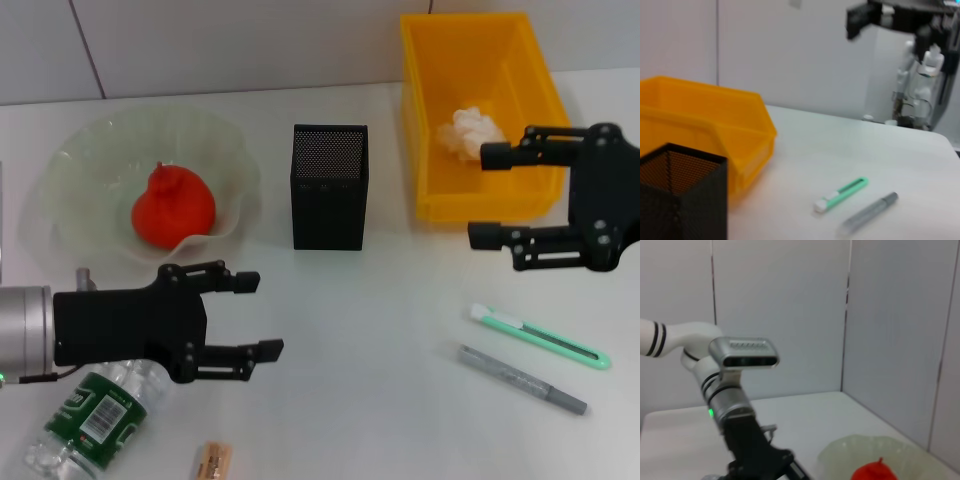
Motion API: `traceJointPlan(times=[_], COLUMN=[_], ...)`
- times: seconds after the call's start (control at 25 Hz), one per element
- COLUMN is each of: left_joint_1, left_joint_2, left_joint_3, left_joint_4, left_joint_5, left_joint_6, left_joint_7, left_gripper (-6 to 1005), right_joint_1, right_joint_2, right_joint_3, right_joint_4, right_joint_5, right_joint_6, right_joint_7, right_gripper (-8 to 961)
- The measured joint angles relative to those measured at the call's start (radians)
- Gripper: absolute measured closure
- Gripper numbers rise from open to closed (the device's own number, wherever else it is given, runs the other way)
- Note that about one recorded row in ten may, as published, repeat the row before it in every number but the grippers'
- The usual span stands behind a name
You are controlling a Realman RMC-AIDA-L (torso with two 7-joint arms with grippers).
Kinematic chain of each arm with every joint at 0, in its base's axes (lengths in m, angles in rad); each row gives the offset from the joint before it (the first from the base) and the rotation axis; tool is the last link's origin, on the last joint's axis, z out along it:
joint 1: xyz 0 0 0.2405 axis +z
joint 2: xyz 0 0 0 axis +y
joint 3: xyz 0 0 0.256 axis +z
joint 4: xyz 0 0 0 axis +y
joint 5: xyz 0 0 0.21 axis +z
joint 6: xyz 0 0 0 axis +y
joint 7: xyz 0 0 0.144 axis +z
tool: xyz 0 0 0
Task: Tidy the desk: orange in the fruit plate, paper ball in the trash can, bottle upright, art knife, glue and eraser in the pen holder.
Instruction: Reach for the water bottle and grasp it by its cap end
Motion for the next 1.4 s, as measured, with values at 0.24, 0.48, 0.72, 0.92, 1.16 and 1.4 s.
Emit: traceJointPlan(times=[0.24,0.48,0.72,0.92,1.16,1.4], left_joint_1=[-0.002,0.011,0.043,0.065,0.097,0.114], left_joint_2=[0.002,0.003,0.002,0.002,-0.002,-0.002], left_joint_3=[-0.022,-0.045,-0.076,-0.09,-0.098,-0.089], left_joint_4=[0.006,0.011,0.037,0.048,0.052,0.06], left_joint_5=[-0.005,-0.005,-0.007,-0.007,-0.007,-0.003], left_joint_6=[-0.001,0.0,0.0,-0.001,-0.029,-0.102], left_joint_7=[-0.002,-0.003,-0.007,-0.035,-0.08,-0.172], left_gripper=[185,186,186,186,187,187], right_joint_1=[0.035,0.04,0.045,0.05,0.051,0.062], right_joint_2=[-0.002,-0.003,-0.005,-0.001,-0.001,-0.001], right_joint_3=[0.004,0.021,0.039,0.043,0.048,0.048], right_joint_4=[0.025,0.023,0.023,0.028,0.067,0.098], right_joint_5=[-0.066,-0.114,-0.145,-0.16,-0.162,-0.182], right_joint_6=[-0.075,-0.16,-0.187,-0.177,-0.133,-0.104], right_joint_7=[0.035,0.029,0.019,0.013,-0.018,-0.038], right_gripper=[193,193,193,193,193,193])
